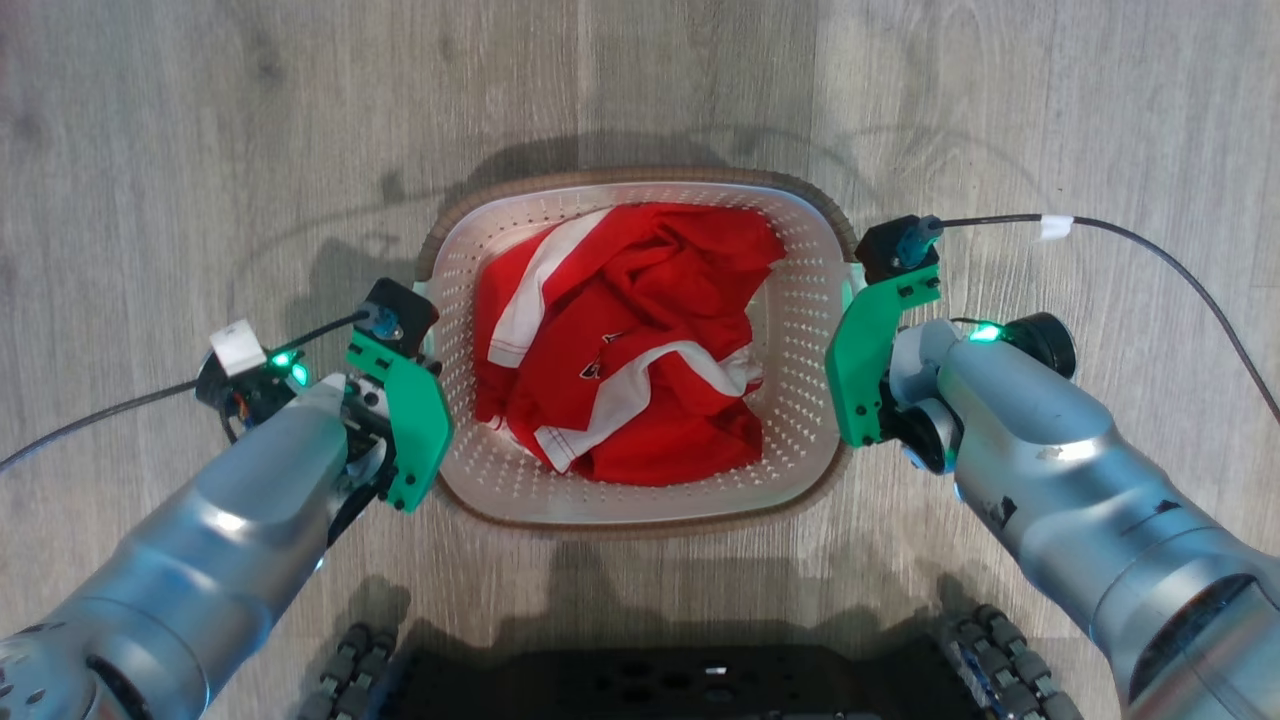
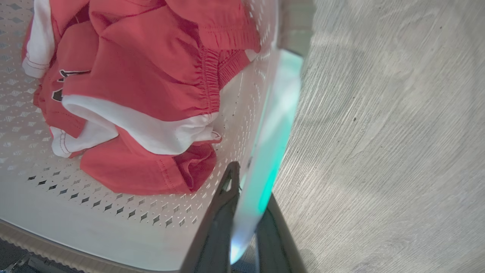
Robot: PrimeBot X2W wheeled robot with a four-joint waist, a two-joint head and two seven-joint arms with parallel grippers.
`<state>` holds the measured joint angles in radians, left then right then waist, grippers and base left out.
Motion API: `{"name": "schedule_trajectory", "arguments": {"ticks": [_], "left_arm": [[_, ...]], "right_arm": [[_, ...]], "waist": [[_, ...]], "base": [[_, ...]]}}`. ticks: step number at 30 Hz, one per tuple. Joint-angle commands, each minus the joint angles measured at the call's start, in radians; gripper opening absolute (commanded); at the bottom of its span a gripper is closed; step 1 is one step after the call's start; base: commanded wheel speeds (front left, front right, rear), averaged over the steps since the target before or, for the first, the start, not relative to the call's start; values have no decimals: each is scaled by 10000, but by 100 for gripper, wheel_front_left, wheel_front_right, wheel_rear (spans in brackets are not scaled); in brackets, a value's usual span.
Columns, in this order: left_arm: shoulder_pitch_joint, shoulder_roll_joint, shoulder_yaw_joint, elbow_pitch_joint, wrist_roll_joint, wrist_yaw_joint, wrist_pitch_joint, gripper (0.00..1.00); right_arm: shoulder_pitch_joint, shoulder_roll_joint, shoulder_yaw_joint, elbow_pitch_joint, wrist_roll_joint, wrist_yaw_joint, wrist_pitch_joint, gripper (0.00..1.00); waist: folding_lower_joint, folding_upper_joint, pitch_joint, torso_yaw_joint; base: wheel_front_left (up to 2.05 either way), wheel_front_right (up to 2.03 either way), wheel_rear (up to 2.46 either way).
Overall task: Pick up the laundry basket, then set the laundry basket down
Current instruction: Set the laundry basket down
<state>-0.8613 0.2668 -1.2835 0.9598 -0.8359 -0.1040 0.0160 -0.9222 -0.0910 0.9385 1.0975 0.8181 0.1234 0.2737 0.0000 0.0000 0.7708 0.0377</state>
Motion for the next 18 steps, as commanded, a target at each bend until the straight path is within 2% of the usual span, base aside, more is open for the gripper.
{"name": "schedule_trajectory", "arguments": {"ticks": [1, 7, 8, 10, 11, 12, 13, 18], "left_arm": [[-81, -223, 32, -373, 238, -267, -236, 0], [-210, -215, 32, -286, 118, -267, -285, 0], [-238, -205, 32, -263, 111, -267, -324, 7], [-277, -186, 32, -202, 143, -267, -391, 27], [-289, -182, 32, -161, 159, -267, -412, 37], [-302, -185, 32, -86, 157, -267, -423, 50], [-322, -201, 32, 36, 97, -267, -431, 100], [-374, -364, 32, 455, -6, -267, -468, 100]], "right_arm": [[169, 407, 186, -191, -194, 73, -51, 0], [189, 407, 169, -217, -182, 73, -81, 0], [180, 407, 159, -197, -191, 73, -94, 0], [153, 407, 127, -139, -215, 73, -137, 0], [143, 407, 111, -113, -225, 73, -158, 4], [134, 407, 64, -72, -228, 73, -224, 39], [142, 407, 3, -26, -207, 73, -277, 100], [182, 407, -40, 216, -282, 73, -226, 100]], "waist": [[0, 0, 28, -3], [0, 0, 124, -15], [0, 0, 139, -30], [0, 0, 164, -68], [0, 0, 171, -81], [0, 0, 171, -89], [0, 0, 166, -86], [0, 0, 132, -60]], "base": [[0, 0, 0], [0, 0, 0], [0, 0, 0], [0, 0, 0], [0, 0, 0], [0, 0, 0], [0, 0, 0], [0, 0, 0]]}}
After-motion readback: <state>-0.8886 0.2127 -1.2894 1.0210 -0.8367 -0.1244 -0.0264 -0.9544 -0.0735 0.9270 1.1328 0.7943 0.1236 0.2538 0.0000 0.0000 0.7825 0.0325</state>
